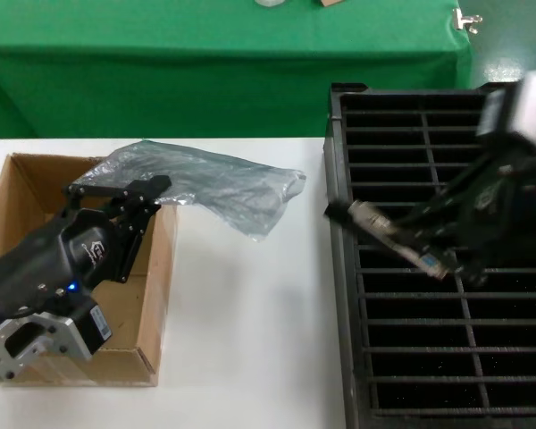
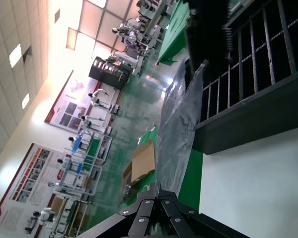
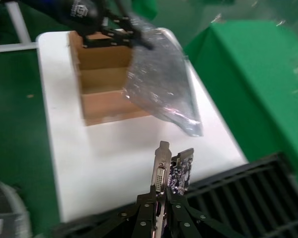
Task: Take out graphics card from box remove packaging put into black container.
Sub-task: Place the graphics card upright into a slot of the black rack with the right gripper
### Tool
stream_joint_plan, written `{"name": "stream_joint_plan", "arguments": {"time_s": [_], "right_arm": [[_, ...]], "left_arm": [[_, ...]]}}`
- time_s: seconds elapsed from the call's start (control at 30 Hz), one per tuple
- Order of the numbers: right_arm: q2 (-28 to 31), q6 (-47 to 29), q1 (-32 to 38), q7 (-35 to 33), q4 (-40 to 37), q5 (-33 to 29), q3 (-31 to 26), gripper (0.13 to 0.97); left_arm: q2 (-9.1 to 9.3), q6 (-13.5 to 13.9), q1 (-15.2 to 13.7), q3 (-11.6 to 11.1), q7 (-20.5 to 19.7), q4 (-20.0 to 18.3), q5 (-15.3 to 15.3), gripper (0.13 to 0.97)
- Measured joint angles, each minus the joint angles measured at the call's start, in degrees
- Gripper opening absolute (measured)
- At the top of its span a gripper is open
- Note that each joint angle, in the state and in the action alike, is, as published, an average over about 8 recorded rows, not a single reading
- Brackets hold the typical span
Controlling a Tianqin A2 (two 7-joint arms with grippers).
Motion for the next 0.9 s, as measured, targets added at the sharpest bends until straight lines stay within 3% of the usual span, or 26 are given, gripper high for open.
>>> {"name": "stream_joint_plan", "arguments": {"time_s": [0.27,0.4,0.6,0.9], "right_arm": [[-4.63,-2.07,17.53,15.64,-0.23,5.47,-22.74,0.16],[-4.39,-2.2,22.75,19.13,0.17,7.39,-29.92,0.16],[-3.42,-2.24,24.43,19.31,0.47,7.28,-33.19,0.16],[-2.87,-2.25,22.05,12.92,-2.53,4.86,-33.68,0.16]], "left_arm": [[0.0,0.0,0.0,0.0,0.0,0.0,0.0,0.139],[0.0,0.0,0.0,0.0,0.0,0.0,0.0,0.139],[0.0,0.0,0.0,0.0,0.0,0.0,0.0,0.139],[0.0,0.0,0.0,0.0,0.0,0.0,0.0,0.139]]}}
